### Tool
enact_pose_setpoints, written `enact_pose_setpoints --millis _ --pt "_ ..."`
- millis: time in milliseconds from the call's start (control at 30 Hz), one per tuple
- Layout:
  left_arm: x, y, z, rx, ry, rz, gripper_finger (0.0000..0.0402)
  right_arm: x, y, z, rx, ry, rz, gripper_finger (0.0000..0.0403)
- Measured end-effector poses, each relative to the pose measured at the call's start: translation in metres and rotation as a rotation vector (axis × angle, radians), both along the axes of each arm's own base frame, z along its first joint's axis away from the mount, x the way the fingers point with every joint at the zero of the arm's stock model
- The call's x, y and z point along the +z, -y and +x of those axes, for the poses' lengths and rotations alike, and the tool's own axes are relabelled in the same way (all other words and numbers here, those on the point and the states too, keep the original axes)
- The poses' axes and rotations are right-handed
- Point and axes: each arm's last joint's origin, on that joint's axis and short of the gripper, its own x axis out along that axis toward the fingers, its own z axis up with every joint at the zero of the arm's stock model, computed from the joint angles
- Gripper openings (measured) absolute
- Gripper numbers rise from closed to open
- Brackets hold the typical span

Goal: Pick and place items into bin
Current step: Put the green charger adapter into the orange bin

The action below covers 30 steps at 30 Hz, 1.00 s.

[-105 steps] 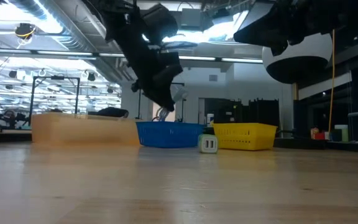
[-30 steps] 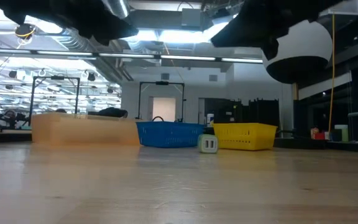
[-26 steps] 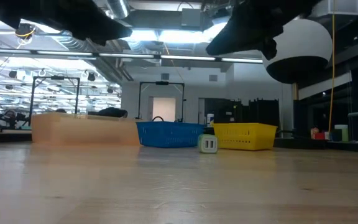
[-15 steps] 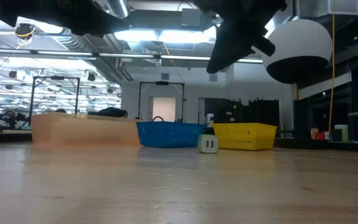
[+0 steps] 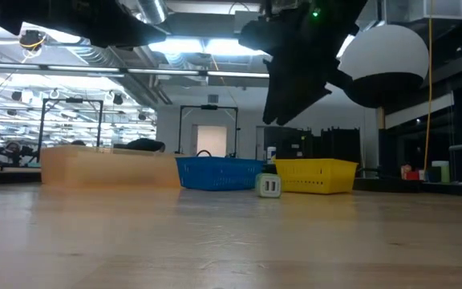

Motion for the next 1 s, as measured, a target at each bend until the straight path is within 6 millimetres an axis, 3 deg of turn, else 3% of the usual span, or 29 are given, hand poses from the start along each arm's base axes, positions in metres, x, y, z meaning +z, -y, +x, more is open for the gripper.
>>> enact_pose_setpoints --millis 233,433,667,1000 --pt "0.0 0.0 0.0 0.003 0.0 -0.015 0.0003 -0.01 0.002 0.004 -0.083 0.015 0.047 0.0198" --pt "0.0 0.0 0.0 0.004 0.001 -0.023 0.0004 -0.026 0.01 0.01 -0.124 -0.02 0.048 0.025" --pt "0.0 0.0 0.0 0.005 0.001 -0.026 0.0002 -0.045 0.02 0.017 -0.191 -0.046 0.05 0.0268" --pt "0.0 0.0 0.0 0.007 0.001 -0.041 0.0005 -0.049 0.032 0.024 -0.225 0.001 0.065 0.0268"
